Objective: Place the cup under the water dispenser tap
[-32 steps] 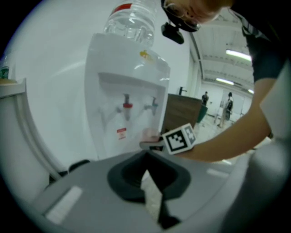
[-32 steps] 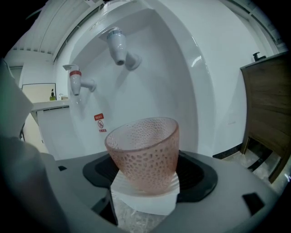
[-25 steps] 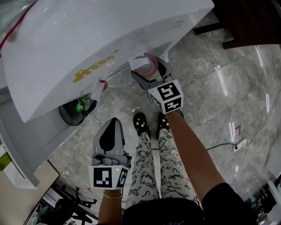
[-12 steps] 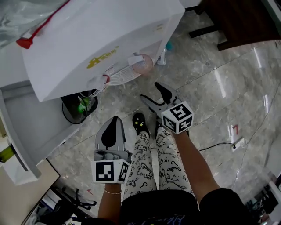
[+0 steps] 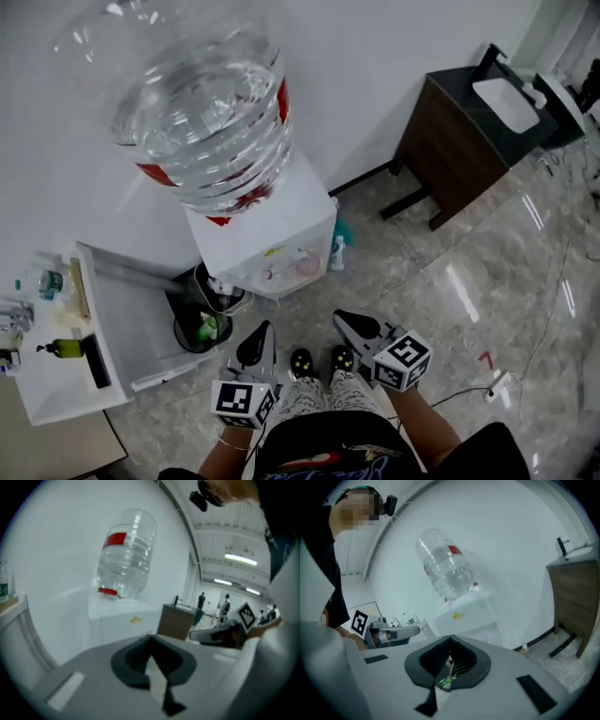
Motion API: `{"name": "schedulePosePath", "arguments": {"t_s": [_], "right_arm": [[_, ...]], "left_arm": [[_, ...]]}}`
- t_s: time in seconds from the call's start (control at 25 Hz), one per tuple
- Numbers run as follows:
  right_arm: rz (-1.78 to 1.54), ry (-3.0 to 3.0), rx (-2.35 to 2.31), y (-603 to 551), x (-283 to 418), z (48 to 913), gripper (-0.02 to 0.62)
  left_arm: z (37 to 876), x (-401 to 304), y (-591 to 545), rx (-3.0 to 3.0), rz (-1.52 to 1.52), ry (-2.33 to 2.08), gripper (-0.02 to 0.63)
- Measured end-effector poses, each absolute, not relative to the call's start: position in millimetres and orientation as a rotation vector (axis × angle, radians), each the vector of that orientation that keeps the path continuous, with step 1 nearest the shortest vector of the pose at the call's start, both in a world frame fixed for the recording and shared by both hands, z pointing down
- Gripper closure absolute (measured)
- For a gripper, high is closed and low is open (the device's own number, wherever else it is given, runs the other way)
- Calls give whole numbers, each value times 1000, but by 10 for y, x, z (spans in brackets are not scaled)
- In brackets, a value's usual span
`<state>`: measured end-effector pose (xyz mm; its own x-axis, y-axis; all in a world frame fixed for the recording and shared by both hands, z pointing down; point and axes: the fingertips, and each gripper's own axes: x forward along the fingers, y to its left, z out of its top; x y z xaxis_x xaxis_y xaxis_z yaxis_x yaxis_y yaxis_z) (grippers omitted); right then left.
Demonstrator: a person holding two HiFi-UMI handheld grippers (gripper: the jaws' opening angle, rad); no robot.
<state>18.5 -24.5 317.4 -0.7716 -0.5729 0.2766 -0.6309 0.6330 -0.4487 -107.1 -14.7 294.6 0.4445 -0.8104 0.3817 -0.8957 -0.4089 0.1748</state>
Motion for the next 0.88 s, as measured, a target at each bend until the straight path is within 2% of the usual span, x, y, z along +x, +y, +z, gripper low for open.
{"name": "schedulePosePath", "arguments": {"t_s": [0.28, 0.88], "right_arm": [[720, -2866, 1083, -207, 291, 1941, 581], [680, -2900, 1033, -21, 383, 1778, 581]], "left_arm": [[1913, -1121, -132, 2444, 243, -1526, 607], [1776, -1158, 9, 2445, 209, -1608, 607]]}}
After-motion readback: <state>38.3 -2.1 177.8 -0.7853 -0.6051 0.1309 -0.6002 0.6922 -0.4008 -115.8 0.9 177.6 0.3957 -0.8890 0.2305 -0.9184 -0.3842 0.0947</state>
